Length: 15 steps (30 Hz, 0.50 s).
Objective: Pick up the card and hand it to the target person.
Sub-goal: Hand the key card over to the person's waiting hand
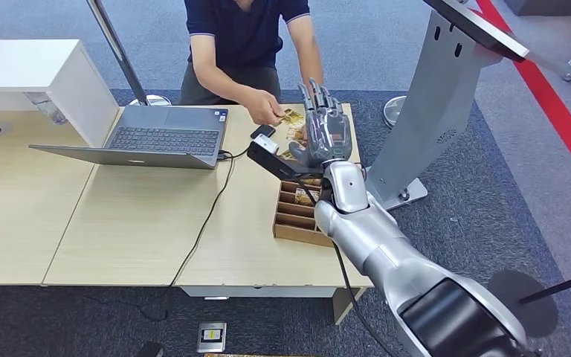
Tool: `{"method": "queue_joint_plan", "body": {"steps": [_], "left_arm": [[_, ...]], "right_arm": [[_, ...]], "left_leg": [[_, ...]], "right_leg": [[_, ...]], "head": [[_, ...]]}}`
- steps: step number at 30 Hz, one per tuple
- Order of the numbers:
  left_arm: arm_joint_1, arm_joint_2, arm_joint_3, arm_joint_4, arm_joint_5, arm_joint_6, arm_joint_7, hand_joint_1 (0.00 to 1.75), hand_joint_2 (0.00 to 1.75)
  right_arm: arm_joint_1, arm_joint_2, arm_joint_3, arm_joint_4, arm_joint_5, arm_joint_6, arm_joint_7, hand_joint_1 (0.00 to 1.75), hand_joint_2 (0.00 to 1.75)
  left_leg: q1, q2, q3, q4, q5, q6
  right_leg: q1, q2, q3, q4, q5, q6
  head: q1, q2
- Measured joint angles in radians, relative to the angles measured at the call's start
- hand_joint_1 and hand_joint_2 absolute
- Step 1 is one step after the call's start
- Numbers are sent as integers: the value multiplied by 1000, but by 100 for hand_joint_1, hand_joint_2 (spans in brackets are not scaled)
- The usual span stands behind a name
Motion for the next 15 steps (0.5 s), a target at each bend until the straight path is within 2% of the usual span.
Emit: {"method": "queue_joint_plan", "body": {"steps": [6,9,15], "left_arm": [[3,0,1,0,2,3,-6,0,0],[10,1,2,0,2,8,-10,0,0],[29,7,7,0,4,10,-19,0,0]], "right_arm": [[7,-14,-19,-25,-168,-6,-96,0,175],[36,-40,-46,-84,-324,50,-158,0,175],[177,-135,-103,-312,-612,204,-198,0,175]], "left_leg": [[0,0,0,0,0,0],[0,0,0,0,0,0],[0,0,0,1,0,0]], "right_leg": [[0,0,0,0,0,0],[0,0,0,0,0,0],[0,0,0,-1,0,0]], "head": [[0,0],[0,0],[0,0]]}}
